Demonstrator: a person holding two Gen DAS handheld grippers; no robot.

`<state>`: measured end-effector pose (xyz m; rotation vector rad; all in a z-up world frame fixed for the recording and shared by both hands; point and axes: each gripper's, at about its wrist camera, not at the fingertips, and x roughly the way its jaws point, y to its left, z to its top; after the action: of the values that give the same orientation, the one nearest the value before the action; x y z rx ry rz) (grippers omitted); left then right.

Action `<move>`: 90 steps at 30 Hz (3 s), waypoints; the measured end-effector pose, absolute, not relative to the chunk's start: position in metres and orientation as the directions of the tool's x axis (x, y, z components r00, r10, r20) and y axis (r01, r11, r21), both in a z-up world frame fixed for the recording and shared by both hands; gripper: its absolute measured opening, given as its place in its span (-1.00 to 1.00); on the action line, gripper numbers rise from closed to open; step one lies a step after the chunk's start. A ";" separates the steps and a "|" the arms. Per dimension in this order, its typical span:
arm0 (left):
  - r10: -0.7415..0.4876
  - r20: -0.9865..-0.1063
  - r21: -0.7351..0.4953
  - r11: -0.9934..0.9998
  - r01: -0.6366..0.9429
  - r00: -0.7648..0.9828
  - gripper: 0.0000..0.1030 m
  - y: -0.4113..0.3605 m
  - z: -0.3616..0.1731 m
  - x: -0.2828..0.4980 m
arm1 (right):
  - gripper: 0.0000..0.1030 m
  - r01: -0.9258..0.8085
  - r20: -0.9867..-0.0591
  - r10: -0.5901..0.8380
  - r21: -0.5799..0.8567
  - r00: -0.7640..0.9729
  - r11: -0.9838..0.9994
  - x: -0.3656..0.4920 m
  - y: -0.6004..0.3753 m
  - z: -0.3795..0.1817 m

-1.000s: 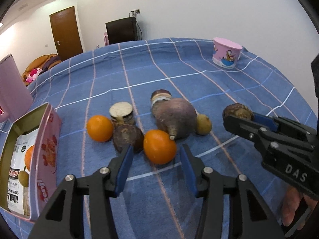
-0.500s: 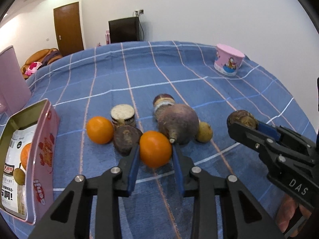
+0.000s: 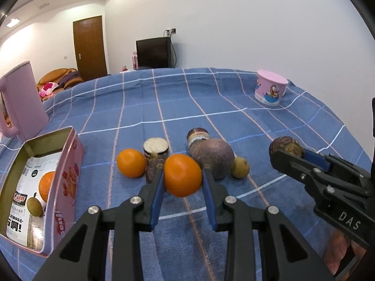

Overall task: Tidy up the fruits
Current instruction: 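Grasp an orange with the left tool while the right tool holds the mangosteen, then carry the orange and mangosteen over the pink tin tray with both tools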

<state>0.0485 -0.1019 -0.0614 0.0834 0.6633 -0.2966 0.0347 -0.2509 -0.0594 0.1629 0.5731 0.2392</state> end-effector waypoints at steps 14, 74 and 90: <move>-0.237 -0.556 -0.001 0.959 0.284 0.797 -0.35 -0.100 -0.055 0.035 | -0.29 -0.199 -0.471 0.273 0.203 0.839 0.959 0.026 -0.250 -0.055; -0.199 -0.369 0.018 0.975 0.221 0.908 -0.36 -0.080 -0.035 0.002 | -0.29 -0.245 -0.299 0.276 0.137 0.914 0.960 -0.010 -0.244 -0.041; -0.096 -0.380 -0.011 0.995 0.099 0.920 -0.36 -0.024 -0.027 0.014 | -0.29 -0.346 -0.323 0.371 0.133 0.871 0.929 0.014 -0.199 -0.021</move>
<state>0.0142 -0.0244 -0.0267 0.0082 0.3899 -0.1006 0.0142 -0.1993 -0.0211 0.0720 0.3520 0.3754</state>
